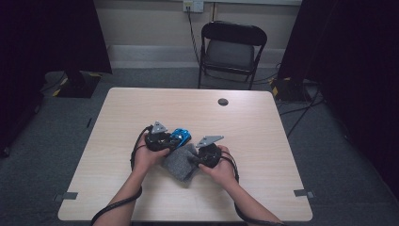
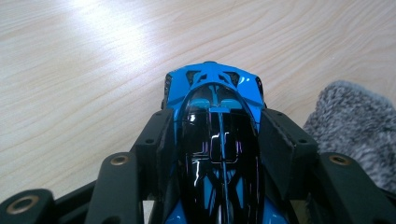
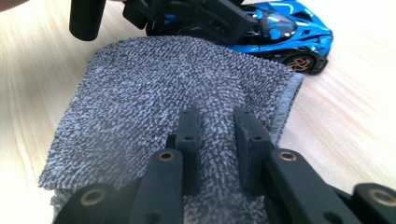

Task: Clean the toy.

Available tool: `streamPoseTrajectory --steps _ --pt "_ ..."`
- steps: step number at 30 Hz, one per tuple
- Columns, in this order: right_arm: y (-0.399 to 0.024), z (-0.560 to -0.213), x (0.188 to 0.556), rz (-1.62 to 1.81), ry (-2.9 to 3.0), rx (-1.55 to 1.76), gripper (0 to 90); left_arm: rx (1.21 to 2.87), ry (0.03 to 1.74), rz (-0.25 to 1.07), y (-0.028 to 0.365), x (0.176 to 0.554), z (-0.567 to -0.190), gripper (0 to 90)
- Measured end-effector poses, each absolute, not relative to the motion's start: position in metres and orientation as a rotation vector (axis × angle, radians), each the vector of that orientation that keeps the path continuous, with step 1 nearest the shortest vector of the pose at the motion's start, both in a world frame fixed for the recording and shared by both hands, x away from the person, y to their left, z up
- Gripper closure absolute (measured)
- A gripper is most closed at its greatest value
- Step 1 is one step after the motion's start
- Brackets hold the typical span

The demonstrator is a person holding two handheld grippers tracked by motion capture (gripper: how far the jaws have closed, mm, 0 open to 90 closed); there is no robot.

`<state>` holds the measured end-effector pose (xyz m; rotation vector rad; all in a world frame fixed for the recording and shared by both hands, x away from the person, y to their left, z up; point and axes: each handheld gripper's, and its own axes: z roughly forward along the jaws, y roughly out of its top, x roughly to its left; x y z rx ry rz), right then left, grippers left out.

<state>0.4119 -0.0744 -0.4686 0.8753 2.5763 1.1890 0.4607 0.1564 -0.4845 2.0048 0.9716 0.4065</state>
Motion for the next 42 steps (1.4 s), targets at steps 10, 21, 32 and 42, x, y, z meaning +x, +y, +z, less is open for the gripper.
streamPoseTrajectory --steps 10,21,32,42 --pt "-0.062 -0.482 0.415 1.152 2.605 0.872 73.5 2.004 0.973 0.404 0.157 0.461 -0.485 46.8" --pt "-0.059 -0.483 0.425 1.115 2.59 0.882 73.6 2.004 0.973 0.407 0.157 0.46 -0.485 46.8" --pt "-0.065 -0.484 0.435 1.103 2.559 0.92 73.7 2.004 0.971 0.409 0.157 0.46 -0.485 46.8" --pt "-0.073 -0.483 0.448 1.07 2.526 0.964 73.7 2.005 0.968 0.412 0.157 0.46 -0.485 46.8"
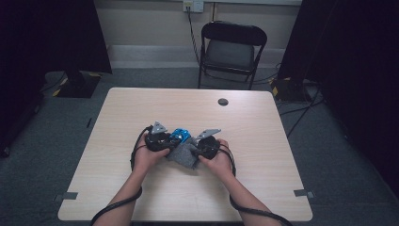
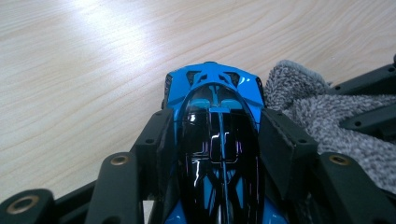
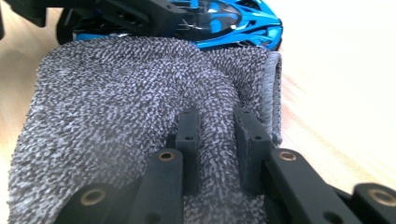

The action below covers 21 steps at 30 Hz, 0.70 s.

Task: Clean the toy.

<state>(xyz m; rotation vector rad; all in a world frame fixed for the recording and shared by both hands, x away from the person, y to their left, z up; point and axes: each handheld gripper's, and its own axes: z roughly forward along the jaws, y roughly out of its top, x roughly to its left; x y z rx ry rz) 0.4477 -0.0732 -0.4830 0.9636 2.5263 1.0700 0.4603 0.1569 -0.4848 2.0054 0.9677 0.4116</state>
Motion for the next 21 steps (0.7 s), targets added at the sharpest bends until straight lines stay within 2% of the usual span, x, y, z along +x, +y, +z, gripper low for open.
streamPoseTrajectory --steps 21 --pt "-0.081 -0.48 0.466 1.012 2.502 1.015 73.7 2.002 0.974 0.409 0.157 0.46 -0.485 46.8"
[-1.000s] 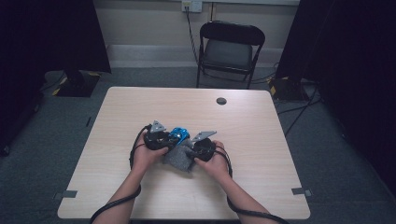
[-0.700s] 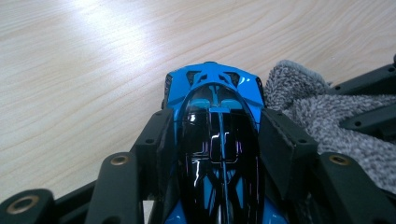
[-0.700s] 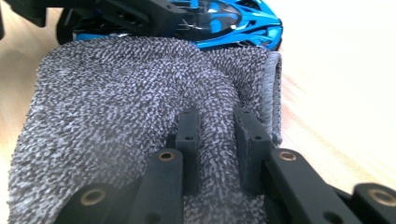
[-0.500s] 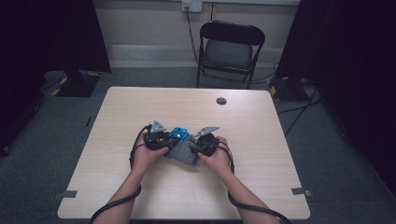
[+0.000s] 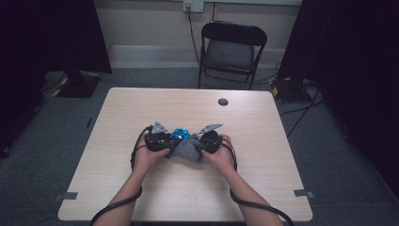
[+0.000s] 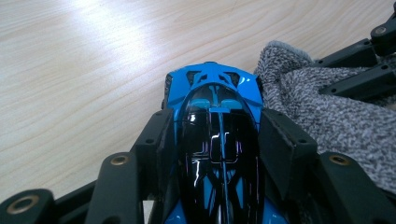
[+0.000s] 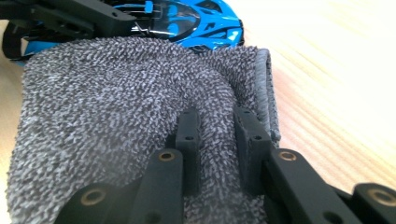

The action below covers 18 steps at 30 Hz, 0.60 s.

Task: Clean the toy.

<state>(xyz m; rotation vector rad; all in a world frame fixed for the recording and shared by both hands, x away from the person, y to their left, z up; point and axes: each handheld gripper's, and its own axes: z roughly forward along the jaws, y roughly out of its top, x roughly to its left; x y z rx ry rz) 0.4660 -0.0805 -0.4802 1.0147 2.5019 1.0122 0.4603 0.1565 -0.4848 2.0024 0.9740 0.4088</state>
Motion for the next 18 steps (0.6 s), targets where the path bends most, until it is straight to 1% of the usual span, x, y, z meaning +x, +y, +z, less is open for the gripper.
streamPoseTrajectory --steps 18 --pt "-0.09 -0.476 0.487 0.921 2.443 1.101 73.9 2.001 0.973 0.411 0.156 0.461 -0.485 46.8"
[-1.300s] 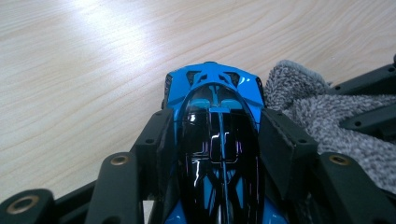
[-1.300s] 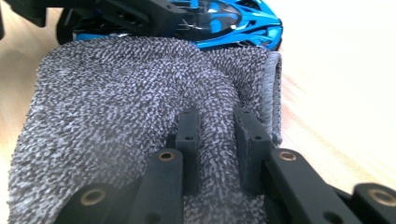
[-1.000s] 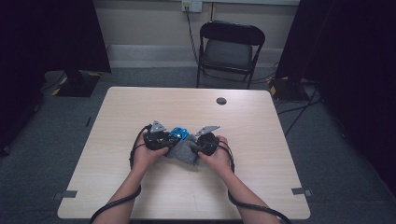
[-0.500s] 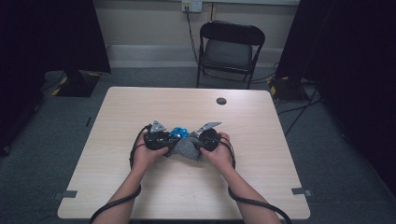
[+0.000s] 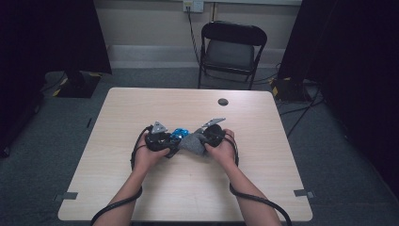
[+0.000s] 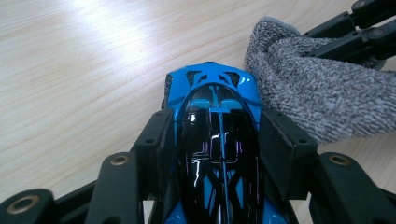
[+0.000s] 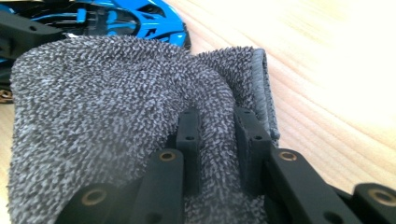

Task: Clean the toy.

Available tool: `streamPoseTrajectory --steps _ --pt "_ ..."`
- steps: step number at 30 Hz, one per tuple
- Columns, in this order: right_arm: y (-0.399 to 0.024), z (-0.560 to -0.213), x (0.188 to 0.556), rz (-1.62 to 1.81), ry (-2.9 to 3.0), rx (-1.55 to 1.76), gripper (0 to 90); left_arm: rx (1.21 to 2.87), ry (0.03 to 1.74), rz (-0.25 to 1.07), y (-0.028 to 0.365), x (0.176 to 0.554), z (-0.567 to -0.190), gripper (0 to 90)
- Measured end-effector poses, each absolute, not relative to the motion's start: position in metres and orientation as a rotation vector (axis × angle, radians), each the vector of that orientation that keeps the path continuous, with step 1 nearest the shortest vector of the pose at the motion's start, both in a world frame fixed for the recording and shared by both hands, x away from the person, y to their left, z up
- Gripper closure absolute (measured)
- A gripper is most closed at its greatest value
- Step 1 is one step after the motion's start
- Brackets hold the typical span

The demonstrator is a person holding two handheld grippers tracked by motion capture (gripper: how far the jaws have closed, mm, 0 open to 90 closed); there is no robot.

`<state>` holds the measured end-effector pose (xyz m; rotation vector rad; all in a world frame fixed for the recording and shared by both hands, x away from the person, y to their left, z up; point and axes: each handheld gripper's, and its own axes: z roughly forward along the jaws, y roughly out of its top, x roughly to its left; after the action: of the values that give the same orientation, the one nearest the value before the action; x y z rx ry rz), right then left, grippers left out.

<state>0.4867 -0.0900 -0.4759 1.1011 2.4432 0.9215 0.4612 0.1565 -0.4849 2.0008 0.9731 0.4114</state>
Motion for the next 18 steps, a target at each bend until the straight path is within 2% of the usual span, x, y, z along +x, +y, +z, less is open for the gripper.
streamPoseTrajectory --steps 18 --pt "-0.109 -0.474 0.499 0.915 2.339 1.252 73.9 2.007 0.973 0.412 0.156 0.461 -0.484 46.9"
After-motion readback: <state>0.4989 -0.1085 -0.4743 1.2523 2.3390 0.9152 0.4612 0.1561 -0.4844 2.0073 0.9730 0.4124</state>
